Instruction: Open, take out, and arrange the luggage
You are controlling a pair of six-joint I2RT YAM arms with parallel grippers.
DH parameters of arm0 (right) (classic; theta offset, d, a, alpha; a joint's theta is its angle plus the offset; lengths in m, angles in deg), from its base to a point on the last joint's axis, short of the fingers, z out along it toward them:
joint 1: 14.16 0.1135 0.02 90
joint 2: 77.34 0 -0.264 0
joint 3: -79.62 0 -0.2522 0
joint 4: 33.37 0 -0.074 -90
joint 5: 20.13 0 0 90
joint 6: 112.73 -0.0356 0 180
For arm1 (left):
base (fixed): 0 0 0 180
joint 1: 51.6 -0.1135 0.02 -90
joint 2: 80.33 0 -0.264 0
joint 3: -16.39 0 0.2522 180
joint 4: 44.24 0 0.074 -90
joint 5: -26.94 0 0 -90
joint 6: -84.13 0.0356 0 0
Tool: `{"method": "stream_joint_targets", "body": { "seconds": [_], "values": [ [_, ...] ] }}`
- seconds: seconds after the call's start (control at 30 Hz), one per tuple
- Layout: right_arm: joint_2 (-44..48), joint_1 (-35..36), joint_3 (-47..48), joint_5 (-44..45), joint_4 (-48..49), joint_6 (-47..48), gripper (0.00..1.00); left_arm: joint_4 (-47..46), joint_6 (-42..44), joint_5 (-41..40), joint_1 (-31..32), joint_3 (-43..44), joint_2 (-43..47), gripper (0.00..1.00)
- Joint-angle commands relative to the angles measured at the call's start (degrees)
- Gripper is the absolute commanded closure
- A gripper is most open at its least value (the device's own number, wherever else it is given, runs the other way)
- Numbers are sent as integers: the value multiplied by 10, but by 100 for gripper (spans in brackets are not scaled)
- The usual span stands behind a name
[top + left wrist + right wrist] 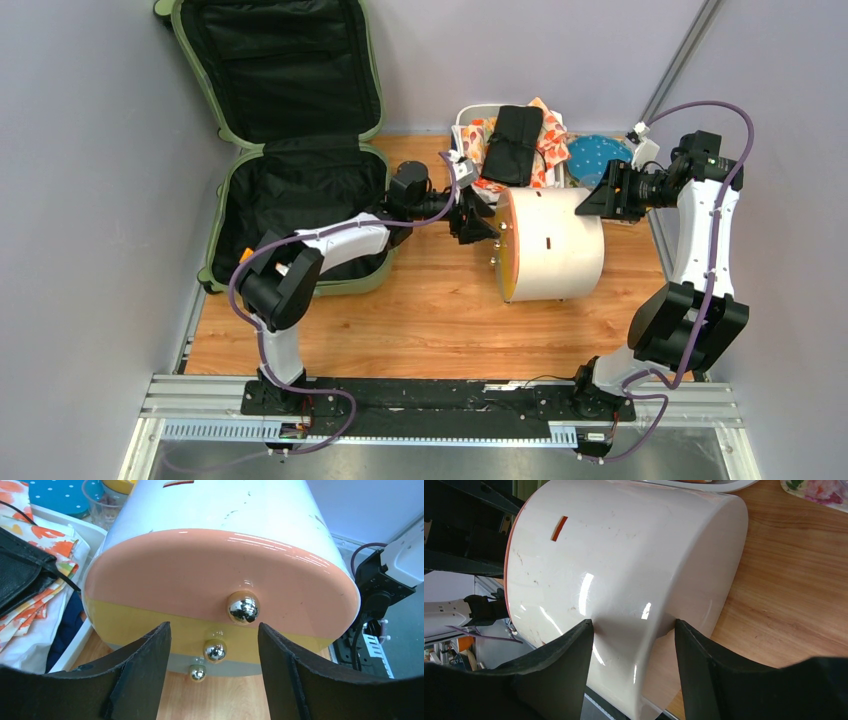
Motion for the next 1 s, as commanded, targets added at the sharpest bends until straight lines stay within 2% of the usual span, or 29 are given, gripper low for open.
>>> {"method": "stream_joint_targets", "body": {
  "seconds": [0.0,0.13,0.4,0.43,0.47,0.53,0.7,0.83,0.87,0.93,0.97],
  "values": [
    [-24,14,-21,64,-50,23,39,-28,7,18,12,38,-4,29],
    [-25,14,-17,63,-50,21,39,-28,0,20,20,51,-4,33],
    [-24,14,-21,65,-50,21,39,-14,12,17,21,43,8,55],
    [-24,14,-19,65,-50,21,39,-11,16,16,21,36,10,55],
    [-24,14,-18,66,-50,21,39,-9,18,16,20,33,15,48],
    [-24,14,-20,65,-50,22,39,-6,21,15,21,26,17,44],
    [-23,14,-23,66,-50,23,39,-15,7,12,20,19,18,45],
    [-23,14,-24,68,-50,24,39,-28,-3,10,21,17,25,58],
    [-23,14,-24,68,-48,25,39,-31,-6,10,21,13,27,65],
    [-24,14,-25,71,-48,25,39,-35,-10,9,20,5,39,73],
    [-24,14,-26,71,-47,26,39,-34,-12,7,20,1,43,82]
  ]
}}
